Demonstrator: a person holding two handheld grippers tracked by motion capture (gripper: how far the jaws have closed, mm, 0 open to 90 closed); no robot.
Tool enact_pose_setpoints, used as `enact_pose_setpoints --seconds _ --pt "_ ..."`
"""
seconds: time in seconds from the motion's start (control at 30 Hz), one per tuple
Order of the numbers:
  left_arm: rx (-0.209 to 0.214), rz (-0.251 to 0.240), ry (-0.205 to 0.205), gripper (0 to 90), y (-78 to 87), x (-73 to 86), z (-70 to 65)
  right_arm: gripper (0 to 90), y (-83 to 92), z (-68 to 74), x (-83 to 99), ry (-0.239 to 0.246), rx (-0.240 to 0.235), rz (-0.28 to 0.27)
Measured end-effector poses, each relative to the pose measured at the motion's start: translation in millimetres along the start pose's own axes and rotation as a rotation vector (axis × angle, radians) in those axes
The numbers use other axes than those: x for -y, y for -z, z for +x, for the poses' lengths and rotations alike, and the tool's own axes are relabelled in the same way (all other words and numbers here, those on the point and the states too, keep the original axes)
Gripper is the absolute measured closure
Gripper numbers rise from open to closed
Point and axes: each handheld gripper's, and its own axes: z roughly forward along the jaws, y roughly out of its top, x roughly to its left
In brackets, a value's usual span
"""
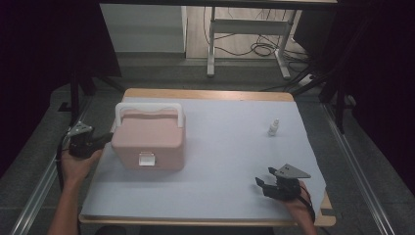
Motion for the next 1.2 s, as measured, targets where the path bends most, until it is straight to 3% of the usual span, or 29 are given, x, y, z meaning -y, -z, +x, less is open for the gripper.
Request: enact_pose_setpoints --seconds 0.17,0.23,0.3,0.5,0.9,1.0,1.2 --pt "0.034 0.020 -0.020 90.0 -17.8 -2.4 -5.5 33.6 0.4 -0.3 0.9 -0.004 0.007 0.002" --pt "0.022 0.022 -0.023 90.0 -18.5 -2.4 -6.3 33.6 0.5 -0.5 1.0 -0.005 0.007 0.001" --pt "0.037 0.014 0.002 90.0 -19.1 -1.1 -4.5 33.5 0.6 -0.9 1.1 -0.006 0.008 0.001" --pt "0.035 0.009 0.017 90.0 -21.8 -1.4 -10.0 33.4 -0.3 -0.1 1.0 -0.006 0.006 0.002" --pt "0.119 0.019 -0.019 90.0 -39.8 -0.2 -47.8 32.9 0.3 -1.0 1.4 -0.006 0.015 0.001" --pt "0.148 0.029 -0.047 90.0 -47.1 -2.1 -64.1 32.6 0.4 -0.7 1.3 -0.002 0.017 0.002" --pt "0.193 0.027 -0.058 90.0 -50.0 1.9 -81.3 32.4 1.0 -1.4 1.6 -0.003 0.020 0.003"
